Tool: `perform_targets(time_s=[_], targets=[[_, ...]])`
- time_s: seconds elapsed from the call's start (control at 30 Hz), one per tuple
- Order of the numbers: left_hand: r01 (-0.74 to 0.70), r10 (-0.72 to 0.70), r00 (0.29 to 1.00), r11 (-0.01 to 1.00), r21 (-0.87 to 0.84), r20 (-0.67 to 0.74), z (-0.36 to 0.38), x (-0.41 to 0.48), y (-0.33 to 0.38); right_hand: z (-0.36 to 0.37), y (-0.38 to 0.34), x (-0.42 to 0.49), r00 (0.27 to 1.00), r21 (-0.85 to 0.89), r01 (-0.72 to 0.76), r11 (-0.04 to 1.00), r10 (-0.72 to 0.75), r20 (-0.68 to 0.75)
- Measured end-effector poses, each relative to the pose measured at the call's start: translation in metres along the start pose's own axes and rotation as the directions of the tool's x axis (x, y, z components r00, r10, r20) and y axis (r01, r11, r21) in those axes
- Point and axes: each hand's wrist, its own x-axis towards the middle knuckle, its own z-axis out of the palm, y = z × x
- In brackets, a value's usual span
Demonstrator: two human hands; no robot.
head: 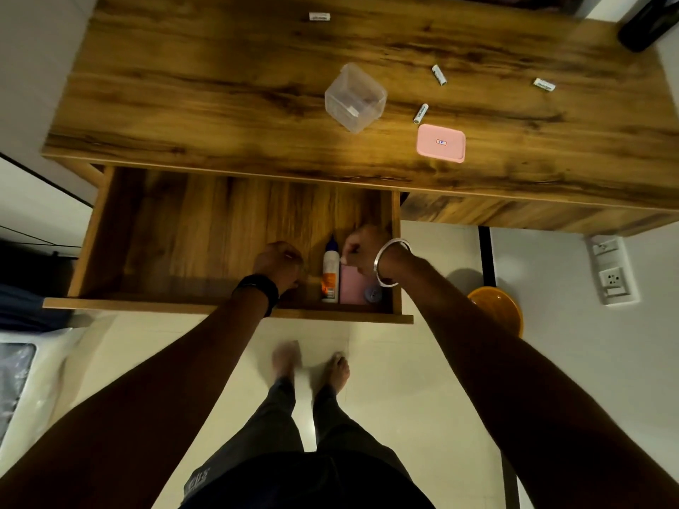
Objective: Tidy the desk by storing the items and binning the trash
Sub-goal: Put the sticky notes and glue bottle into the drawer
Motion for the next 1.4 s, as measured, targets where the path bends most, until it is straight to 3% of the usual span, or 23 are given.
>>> perform_targets(time_s=[0.13, 0.23, 0.4, 0.47, 0.53, 0.6, 0.67, 0.77, 0.83, 1.03, 1.4], targets=[[-0.054, 0.047, 0.998, 0.978, -0.2, -0.041, -0.009, -0.02, 0.005, 0.023, -0.025, -0.019, 0.966, 0.352, 0.035, 0.935, 0.058, -0.25], [-0.147, 0.126, 0.988, 0.944, -0.296, -0.089, -0.02, -0.037, -0.001, 0.052, -0.054, -0.038, 0.933, 0.622, 0.056, 0.781, 0.18, -0.311], [-0.201, 0.164, 0.979, 0.877, -0.435, -0.123, -0.037, -0.072, -0.024, 0.106, -0.09, -0.07, 0.885, 0.741, 0.072, 0.668, 0.301, -0.357], [-0.165, 0.121, 0.986, 0.84, -0.518, -0.118, -0.042, -0.084, -0.041, 0.123, -0.104, -0.083, 0.881, 0.883, -0.003, 0.47, 0.419, -0.221], [-0.099, 0.038, 0.993, 0.799, -0.594, -0.116, -0.047, -0.096, -0.058, 0.139, -0.118, -0.098, 0.885, 0.99, -0.074, 0.119, 0.465, 0.01], [-0.028, -0.057, 0.993, 0.733, -0.68, -0.103, -0.051, -0.104, -0.075, 0.155, -0.126, -0.104, 0.858, 0.983, -0.06, -0.173, 0.494, 0.139], [0.049, -0.161, 0.984, 0.643, -0.764, -0.073, -0.055, -0.105, -0.091, 0.168, -0.126, -0.105, 0.827, 0.943, -0.011, -0.334, 0.526, 0.196], [0.119, -0.247, 0.969, 0.488, -0.865, -0.006, -0.062, -0.1, -0.109, 0.182, -0.122, -0.102, 0.815, 0.884, 0.061, -0.463, 0.535, 0.223], [0.121, -0.227, 0.974, 0.449, -0.885, 0.018, -0.065, -0.098, -0.115, 0.185, -0.117, -0.101, 0.82, 0.863, 0.103, -0.495, 0.534, 0.208], [0.092, -0.164, 0.986, 0.419, -0.903, 0.025, -0.065, -0.093, -0.114, 0.182, -0.109, -0.099, 0.828, 0.903, 0.126, -0.41, 0.545, 0.132], [0.073, -0.103, 0.994, 0.506, -0.86, 0.024, -0.073, -0.037, -0.081, 0.139, -0.08, -0.057, 0.867, 0.981, -0.011, -0.192, 0.487, 0.105]])
